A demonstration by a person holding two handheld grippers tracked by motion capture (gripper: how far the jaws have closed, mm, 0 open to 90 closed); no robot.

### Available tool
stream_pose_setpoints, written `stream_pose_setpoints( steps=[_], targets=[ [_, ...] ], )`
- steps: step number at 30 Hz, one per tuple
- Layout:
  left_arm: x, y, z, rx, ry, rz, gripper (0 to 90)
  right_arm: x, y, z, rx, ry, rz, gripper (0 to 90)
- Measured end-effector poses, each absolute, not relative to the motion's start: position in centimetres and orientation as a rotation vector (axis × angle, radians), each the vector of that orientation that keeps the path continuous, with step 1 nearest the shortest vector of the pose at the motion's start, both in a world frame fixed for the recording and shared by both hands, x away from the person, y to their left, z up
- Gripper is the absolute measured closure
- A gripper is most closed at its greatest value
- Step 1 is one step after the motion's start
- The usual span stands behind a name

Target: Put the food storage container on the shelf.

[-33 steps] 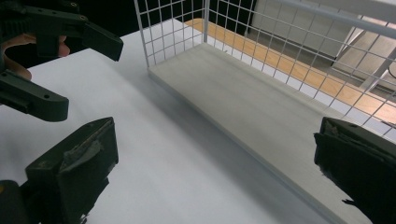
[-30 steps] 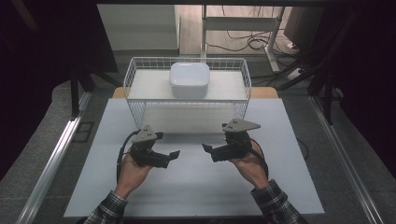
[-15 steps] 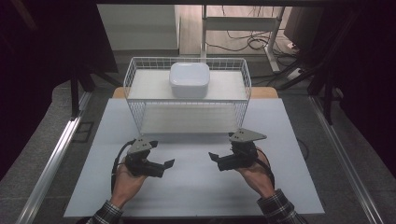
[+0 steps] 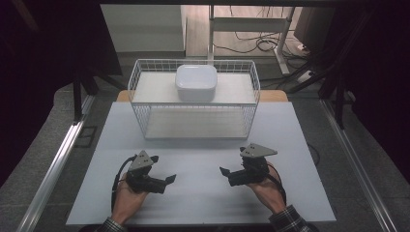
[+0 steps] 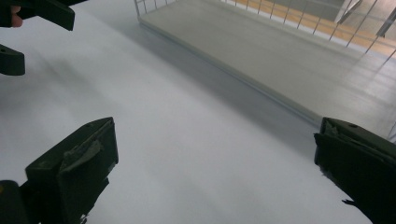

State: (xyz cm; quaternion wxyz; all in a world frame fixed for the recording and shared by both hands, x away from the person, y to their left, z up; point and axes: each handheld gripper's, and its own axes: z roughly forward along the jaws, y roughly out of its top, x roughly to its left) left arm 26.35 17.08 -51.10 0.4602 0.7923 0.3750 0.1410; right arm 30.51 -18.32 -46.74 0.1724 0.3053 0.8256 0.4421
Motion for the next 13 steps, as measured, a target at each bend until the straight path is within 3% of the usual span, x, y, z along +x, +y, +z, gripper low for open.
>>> stream_pose_setpoints(
  steps=[13],
  targets=[
    [26.7, 16.5, -52.8, 2.036, 0.927, 0.351, 2.3, 30.4, -18.6, -50.2, 0.917, 2.417, 1.152, 0.0]
  ],
)
